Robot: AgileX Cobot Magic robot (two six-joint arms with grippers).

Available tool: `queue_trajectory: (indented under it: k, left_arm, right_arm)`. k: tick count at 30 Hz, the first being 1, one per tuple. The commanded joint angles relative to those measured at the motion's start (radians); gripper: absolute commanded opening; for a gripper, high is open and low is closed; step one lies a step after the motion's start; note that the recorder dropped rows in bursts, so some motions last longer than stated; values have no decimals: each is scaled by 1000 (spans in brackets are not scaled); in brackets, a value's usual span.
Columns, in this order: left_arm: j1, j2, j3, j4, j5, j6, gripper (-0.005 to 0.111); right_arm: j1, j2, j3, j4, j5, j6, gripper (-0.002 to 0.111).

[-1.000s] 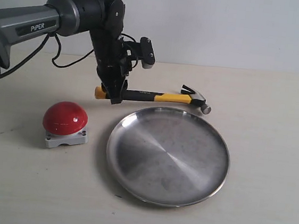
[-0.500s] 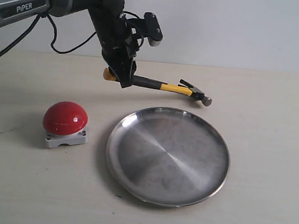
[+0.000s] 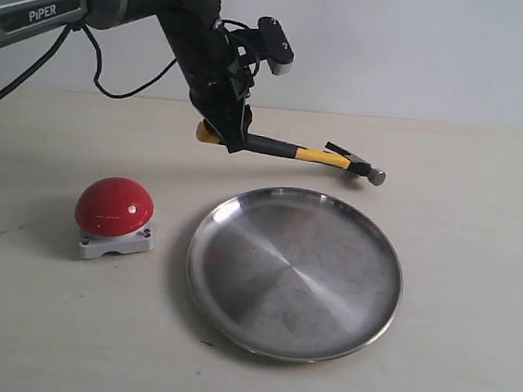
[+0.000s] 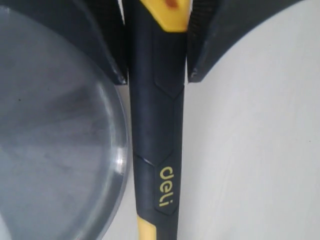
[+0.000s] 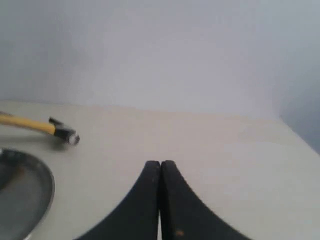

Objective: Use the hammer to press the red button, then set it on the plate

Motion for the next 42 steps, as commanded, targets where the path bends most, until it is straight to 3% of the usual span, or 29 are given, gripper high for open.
queue_trajectory:
  k: [1,7,12,16,19,21,22,23,24,26,28,31,34,36,37,38,40,42]
  left_arm:
    - [-1,-14,-1,-33,5,-6,0]
    - [-1,-14,-1,-65,21,-4,0]
    - [-1,-14,-1,-69,43,3,0]
    - [-1,-14,-1,-69,45,3,0]
    - [-1,-14,-1,-70,41,12,0]
    - [-1,-14,-1,-74,40,18,0]
    - [-1,-14,-1,-90,40,18,0]
    - [-1,-14,-1,-96,42,18,0]
    - [-1,-14,-1,-104,42,18,0]
    - [-1,-14,-1,-128,44,18,0]
    - [-1,-14,-1,-136,42,18,0]
    - [-1,-14,-1,-153,44,18,0]
    - [-1,-14,-1,-177,51,20,0]
    - [-1,-14,-1,-197,51,20,0]
    - [-1,-14,-1,-207,51,20,0]
    - [-1,-14,-1,-216,51,22,0]
    - [-1,-14,-1,-220,53,22,0]
    - [-1,-14,-1,-220,55,22,0]
  right_arm:
    - [-5,-6,5,-12,-255,-11,0]
    - [-5,-6,5,49,-603,20,0]
    - [-5,42,-15,145,-859,192,0]
    - [-5,213,-177,202,-790,99,0]
    - [-5,456,-344,117,-681,73,0]
    - [-5,726,-544,-95,-533,62,0]
    - [-5,882,-660,-384,-463,65,0]
    - [-5,963,-714,-555,-439,84,0]
    - [1,1085,-785,-878,-382,130,0]
    - [32,1236,-839,-1246,-337,211,0]
    - [83,1343,-852,-1431,-360,273,0]
    - [161,1515,-852,-1478,-403,232,0]
    - [206,1649,-852,-1478,-403,115,17]
    - [226,1724,-879,-1467,-405,91,41]
    - [228,1764,-899,-1438,-424,91,59]
    - [228,1782,-908,-1417,-443,91,67]
    - [228,1811,-923,-1362,-459,88,74]
    - [228,1837,-942,-1335,-468,86,74]
